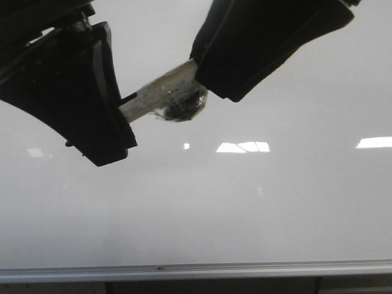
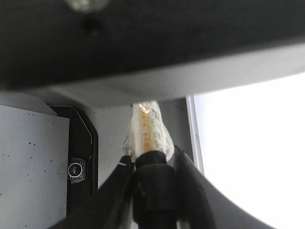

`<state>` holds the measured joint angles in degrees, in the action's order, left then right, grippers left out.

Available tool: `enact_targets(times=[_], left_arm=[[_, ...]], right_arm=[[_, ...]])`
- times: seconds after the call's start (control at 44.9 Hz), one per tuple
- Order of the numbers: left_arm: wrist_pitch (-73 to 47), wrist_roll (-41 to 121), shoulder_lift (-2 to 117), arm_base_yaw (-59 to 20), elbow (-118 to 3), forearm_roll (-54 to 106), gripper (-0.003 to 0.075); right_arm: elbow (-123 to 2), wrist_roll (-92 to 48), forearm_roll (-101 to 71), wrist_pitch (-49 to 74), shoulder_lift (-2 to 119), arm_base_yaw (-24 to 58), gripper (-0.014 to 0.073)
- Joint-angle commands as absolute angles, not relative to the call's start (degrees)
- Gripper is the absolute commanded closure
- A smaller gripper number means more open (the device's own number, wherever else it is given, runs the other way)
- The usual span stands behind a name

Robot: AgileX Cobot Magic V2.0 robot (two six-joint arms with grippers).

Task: Write number 1 on whiteboard

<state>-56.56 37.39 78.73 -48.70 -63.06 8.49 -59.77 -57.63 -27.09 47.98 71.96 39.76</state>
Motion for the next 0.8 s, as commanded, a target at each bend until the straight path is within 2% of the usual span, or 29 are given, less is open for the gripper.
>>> enact_targets(times=[0.0, 0.067, 0.2, 0.289, 0.334, 0.534, 0.779], left_arm=[[-54.5, 36.9, 77.2, -49.1, -64.8, 9.4, 0.0706], [-54.5, 36.9, 77.2, -49.1, -64.8, 9.4, 0.0620], [-54.4, 36.9, 77.1, -49.1, -64.8, 9.4, 0.0313], [-54.4, 36.9, 76.1, -48.8, -64.8, 9.1, 0.0181], [-54.4, 36.9, 75.1, -48.7, -64.8, 8.9, 0.0162], [-54.8, 33.1, 69.4, -43.7, -64.8, 8.7, 0.0164], [-57.4, 25.0, 61.9, -32.3, -64.8, 8.7, 0.0164]], right_arm=[[-61.8, -57.9, -29.0, 46.1, 70.7, 39.9, 0.0565], [-61.8, -57.9, -29.0, 46.3, 70.7, 39.9, 0.0571], [-61.8, -57.9, -29.0, 46.8, 70.7, 39.9, 0.0571], [-61.8, -57.8, -28.0, 47.2, 70.4, 39.8, 0.0571], [-61.8, -56.8, -26.9, 47.3, 69.9, 39.8, 0.0571], [-61.8, -47.3, -17.5, 49.0, 66.4, 37.6, 0.0571], [-61.8, -24.3, -1.6, 57.5, 59.7, 28.4, 0.0571]])
